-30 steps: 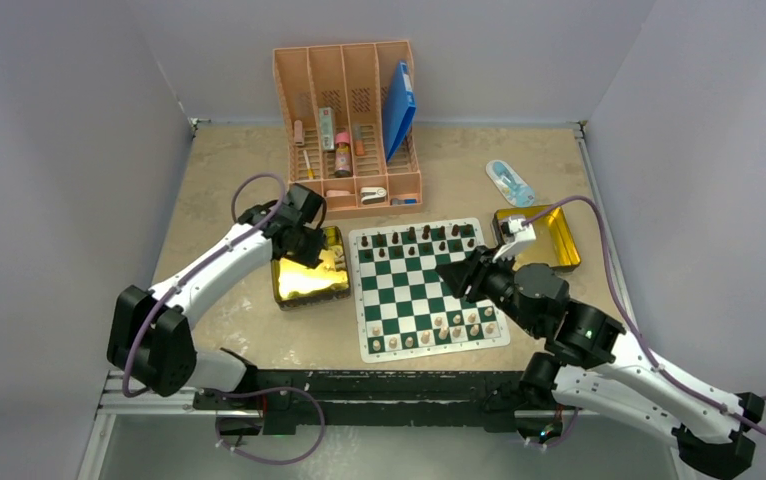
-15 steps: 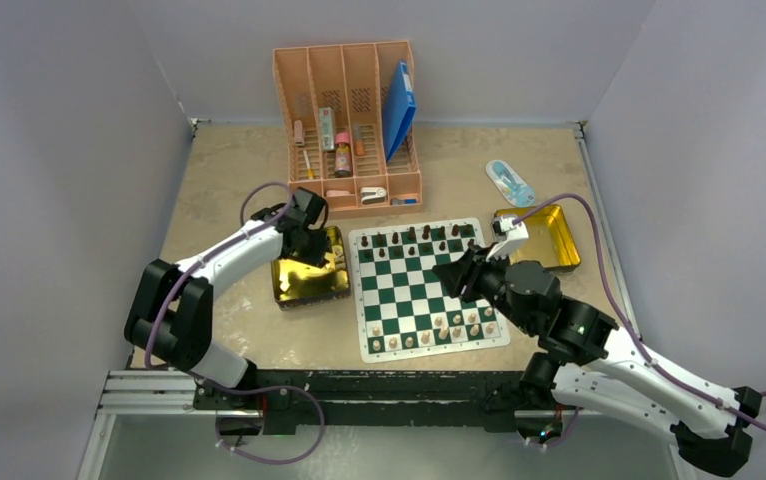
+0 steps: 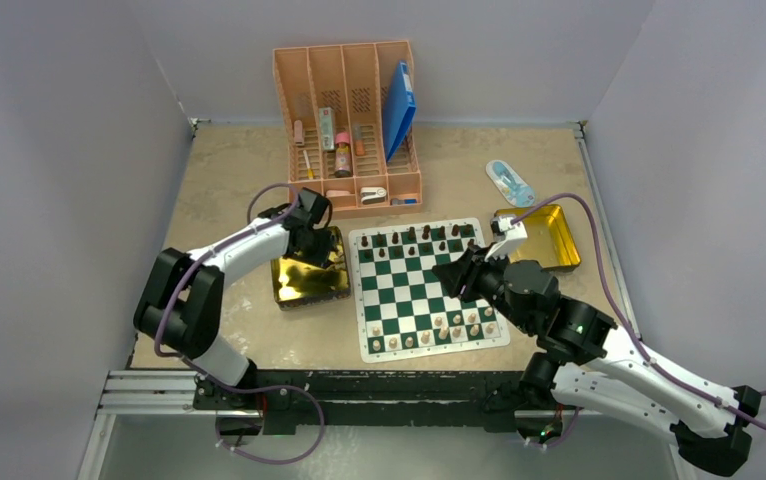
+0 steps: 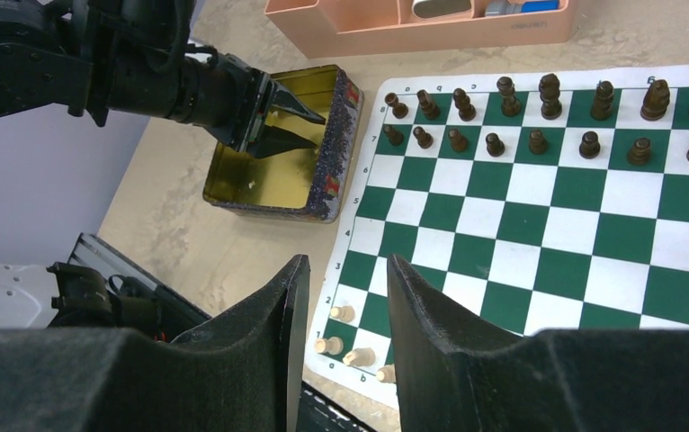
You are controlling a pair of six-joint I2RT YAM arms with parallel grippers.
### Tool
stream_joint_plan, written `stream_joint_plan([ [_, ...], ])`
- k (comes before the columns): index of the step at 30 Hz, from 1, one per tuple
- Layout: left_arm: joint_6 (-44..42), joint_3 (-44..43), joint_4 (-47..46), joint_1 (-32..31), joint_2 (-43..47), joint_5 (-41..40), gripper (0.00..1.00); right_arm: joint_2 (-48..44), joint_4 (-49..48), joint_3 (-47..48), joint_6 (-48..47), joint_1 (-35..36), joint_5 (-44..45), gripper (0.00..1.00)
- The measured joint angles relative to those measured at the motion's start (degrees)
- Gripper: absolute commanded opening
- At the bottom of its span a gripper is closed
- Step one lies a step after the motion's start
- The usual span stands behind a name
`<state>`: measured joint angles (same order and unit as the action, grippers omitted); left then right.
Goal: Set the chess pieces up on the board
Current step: Pick up the chess piece from the storage box.
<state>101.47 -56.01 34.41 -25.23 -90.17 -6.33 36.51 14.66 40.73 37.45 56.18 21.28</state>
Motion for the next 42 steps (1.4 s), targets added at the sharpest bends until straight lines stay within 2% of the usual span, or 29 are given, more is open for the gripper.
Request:
stream_joint_plan([
  [11,1.4,0.0,-0.1,0.0,-2.1,1.0,0.29,-1.1,0.0,0.0,0.0,0.0,-0.2,0.38],
  [25,3.0,0.4,-0.3,0.0,-3.7,0.7,0.22,-0.7,-0.5,-0.6,-0.2,0.0,-1.4,0.38],
  [37,4.0,0.4,2.8,0.0,-3.3,-0.8,0.23,-0.4,-0.5,-0.6,-0.4,0.0,-1.5,0.38],
  [42,4.1,0.4,3.9,0.0,-1.8,1.1,0.24,0.1,-0.8,-0.6,-0.4,0.0,-1.5,0.38],
])
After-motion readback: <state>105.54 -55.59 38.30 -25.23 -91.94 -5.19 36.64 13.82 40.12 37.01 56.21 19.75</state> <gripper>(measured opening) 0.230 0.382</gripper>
